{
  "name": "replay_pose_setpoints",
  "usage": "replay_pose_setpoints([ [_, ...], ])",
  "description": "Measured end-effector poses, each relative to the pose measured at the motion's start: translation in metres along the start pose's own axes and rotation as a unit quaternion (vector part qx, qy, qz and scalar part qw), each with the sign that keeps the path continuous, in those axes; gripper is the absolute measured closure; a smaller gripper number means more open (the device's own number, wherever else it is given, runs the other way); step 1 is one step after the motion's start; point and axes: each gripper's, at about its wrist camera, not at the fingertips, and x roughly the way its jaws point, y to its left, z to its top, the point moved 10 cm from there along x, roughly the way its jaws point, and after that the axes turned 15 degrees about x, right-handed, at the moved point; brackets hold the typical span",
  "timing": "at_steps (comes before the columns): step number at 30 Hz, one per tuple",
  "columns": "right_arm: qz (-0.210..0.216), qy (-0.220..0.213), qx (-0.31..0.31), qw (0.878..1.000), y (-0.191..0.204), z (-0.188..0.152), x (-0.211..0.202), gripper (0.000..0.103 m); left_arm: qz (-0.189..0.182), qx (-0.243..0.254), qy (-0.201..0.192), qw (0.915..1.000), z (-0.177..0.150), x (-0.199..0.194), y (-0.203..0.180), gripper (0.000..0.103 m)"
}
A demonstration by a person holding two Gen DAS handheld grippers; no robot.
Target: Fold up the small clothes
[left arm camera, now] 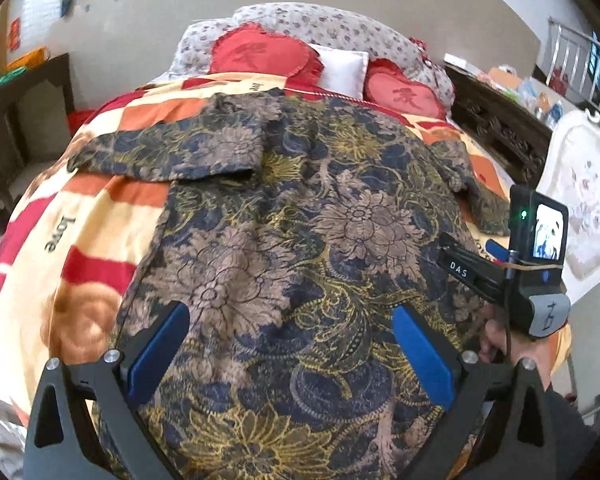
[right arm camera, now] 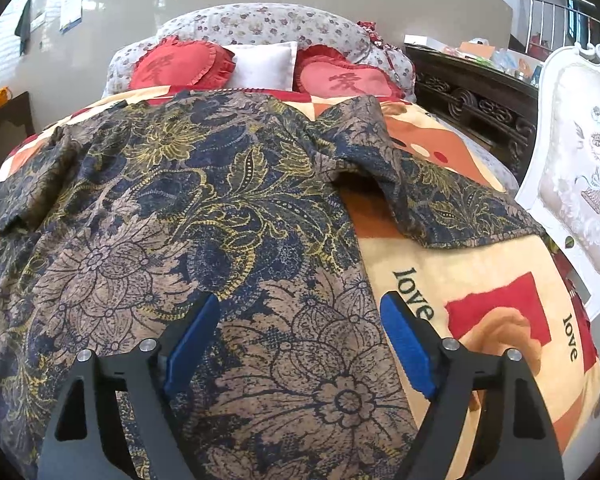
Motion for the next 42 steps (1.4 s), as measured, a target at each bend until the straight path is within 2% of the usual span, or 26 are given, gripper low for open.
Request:
replay_pose_setpoints([
  [4,-0.011,-0.001,-0.009,1.0,0.001,0.0,0.0,0.007,-0.008,0.004,-0.003,1.0,-0.002,-0.003,-0.004,0.0],
  [15,-0.028,-0.007,-0.023,0.999,0.005,0.001,-0.001,0.007,0.001,0.004,-0.018,0.9998,-0.011,-0.007,-0.008,0.0],
  [25,-0.036,-0.008,-0.029,0.999,0.004,0.0,0.0,0.007,-0.025,0.008,-0.021,0.9994,-0.019,-0.007,-0.021,0.0],
  [34,-0.034,-0.002,-0.025,0.999,0.003,-0.002,0.004,0.007,0.009,0.015,-0.044,0.9989,-0.013,-0.008,-0.014,0.0],
  [38,-0.03,-0.008,-0.013,0.999,0.0,0.0,0.001,0.007,-0.001,0.015,-0.041,0.9991,-0.015,-0.001,-0.017,0.0],
  [42,-0.029,-0.008,-0.001,1.0,-0.005,0.001,0.001,0.007,-0.026,0.004,-0.036,0.999,-0.015,0.007,-0.022,0.0],
])
